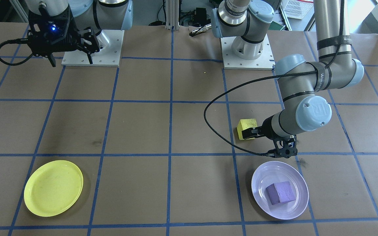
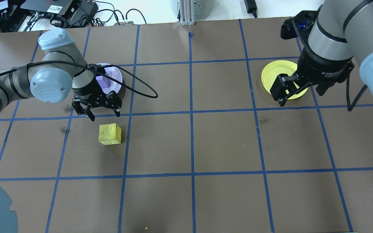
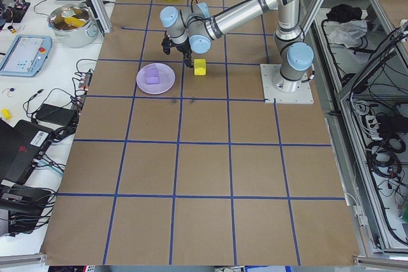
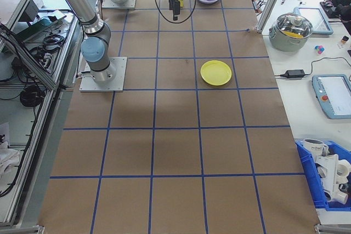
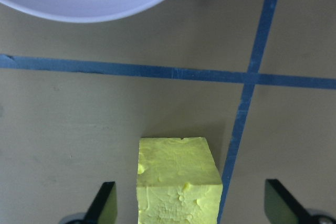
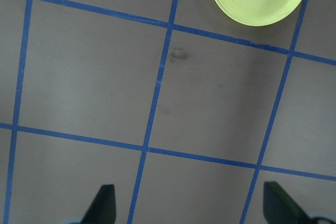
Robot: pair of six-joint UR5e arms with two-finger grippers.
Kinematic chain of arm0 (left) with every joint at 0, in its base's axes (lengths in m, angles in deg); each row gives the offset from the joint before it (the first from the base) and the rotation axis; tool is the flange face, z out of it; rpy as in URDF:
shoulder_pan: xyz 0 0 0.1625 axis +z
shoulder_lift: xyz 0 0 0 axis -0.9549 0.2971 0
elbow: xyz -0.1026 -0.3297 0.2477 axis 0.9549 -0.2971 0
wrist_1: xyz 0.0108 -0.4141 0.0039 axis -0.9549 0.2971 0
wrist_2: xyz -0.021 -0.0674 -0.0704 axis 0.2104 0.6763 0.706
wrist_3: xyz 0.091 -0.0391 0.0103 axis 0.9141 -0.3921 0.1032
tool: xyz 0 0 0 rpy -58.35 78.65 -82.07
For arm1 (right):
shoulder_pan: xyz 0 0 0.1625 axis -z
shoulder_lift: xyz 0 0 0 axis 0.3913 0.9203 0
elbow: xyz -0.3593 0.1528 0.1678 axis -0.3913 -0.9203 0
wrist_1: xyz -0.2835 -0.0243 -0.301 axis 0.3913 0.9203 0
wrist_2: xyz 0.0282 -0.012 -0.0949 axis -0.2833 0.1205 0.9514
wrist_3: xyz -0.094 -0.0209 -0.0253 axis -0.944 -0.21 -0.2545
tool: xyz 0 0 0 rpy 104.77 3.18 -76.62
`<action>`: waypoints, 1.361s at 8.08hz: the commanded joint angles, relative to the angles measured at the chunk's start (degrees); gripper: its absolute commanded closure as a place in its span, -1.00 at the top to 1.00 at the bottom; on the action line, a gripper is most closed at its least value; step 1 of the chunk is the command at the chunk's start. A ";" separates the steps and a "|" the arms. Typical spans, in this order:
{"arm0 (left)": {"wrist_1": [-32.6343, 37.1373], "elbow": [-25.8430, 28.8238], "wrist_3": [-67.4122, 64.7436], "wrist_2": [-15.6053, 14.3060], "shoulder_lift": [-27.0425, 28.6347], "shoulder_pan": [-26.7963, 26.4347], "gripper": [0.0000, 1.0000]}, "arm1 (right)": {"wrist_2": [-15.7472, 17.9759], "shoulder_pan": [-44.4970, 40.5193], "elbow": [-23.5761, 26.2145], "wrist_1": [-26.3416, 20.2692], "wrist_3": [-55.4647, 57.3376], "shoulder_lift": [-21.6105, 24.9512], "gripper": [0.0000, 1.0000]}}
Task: Sort blocks by color into plates
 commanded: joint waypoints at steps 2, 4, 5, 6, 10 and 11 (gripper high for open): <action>-0.06 -0.73 3.46 -0.08 -0.64 -0.19 1.00 | -0.18 0.00 0.02 0.04 0.16 -0.09 1.00; -0.58 -3.44 2.67 -0.08 0.33 -0.11 1.00 | -0.18 0.00 0.02 -0.22 0.07 0.00 1.00; -0.41 -4.24 3.02 -0.17 0.33 0.24 1.00 | -0.18 0.00 0.11 0.04 -0.02 -0.09 1.00; -0.50 -4.34 2.59 -0.08 0.33 0.42 1.00 | -0.18 0.00 0.11 -0.22 -0.11 0.00 1.00; -2.52 -5.04 3.02 0.09 1.74 0.51 -0.01 | -0.27 0.00 0.11 0.04 0.16 -0.09 1.00; -2.34 -5.65 3.02 -0.08 1.56 0.51 -0.40 | -0.27 0.00 0.11 0.04 0.16 -0.09 1.00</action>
